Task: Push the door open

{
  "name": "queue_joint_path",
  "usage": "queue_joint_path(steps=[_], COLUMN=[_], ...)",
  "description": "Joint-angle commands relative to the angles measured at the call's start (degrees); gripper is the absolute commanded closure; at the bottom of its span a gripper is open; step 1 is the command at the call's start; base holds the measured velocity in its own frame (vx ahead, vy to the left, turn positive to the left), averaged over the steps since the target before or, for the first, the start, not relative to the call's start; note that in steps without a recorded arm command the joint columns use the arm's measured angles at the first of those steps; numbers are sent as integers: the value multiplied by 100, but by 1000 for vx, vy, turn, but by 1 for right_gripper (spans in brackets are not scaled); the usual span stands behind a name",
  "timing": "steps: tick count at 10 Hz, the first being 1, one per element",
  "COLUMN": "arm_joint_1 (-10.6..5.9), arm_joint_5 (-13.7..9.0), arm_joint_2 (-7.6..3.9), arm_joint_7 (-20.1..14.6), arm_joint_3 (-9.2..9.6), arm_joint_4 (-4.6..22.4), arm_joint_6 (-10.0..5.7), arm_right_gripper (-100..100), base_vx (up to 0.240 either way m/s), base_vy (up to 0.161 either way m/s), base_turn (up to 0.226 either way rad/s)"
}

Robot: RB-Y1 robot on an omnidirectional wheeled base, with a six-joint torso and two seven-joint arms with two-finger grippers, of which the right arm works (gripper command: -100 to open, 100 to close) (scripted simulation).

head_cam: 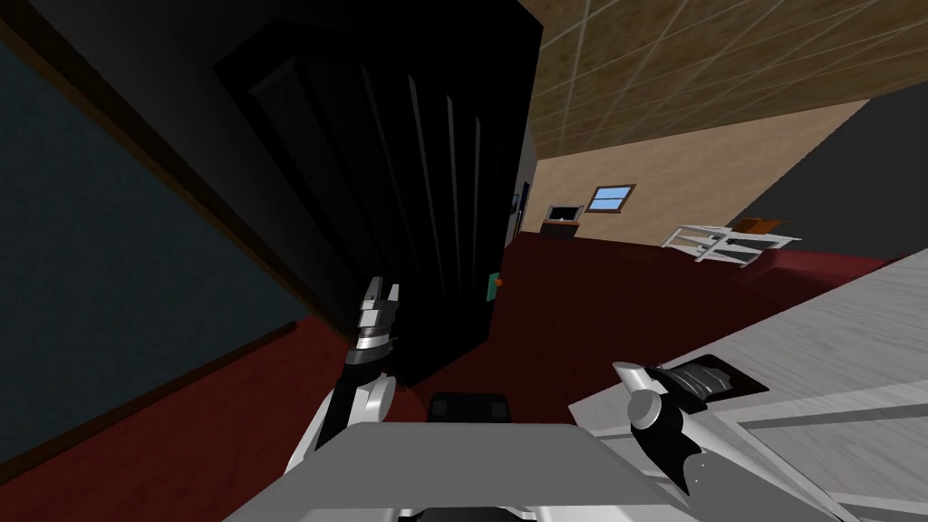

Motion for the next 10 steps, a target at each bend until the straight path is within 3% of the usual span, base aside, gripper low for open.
queue_joint_path(steps=[1, 4, 5, 8, 10], arm_joint_1=[64, 62, 84, 55, 55], arm_joint_5=[-42, -48, -153, -291, -291], arm_joint_2=[-8, -7, 80, 83, 83], arm_joint_7=[81, 91, 334, 560, 560], arm_joint_3=[-83, -93, -263, -496, -496], arm_joint_4=[-92, -157, -306, -269, -269], arm_joint_6=[-22, -32, -25, -212, -212], arm_right_gripper=[100, 100, -100, -100, -100], base_vx=[-151, -78, -123, -69, 34], base_vy=[-107, -69, 65, 194, 98], base_turn=[51, -51, 308, 162, 15])
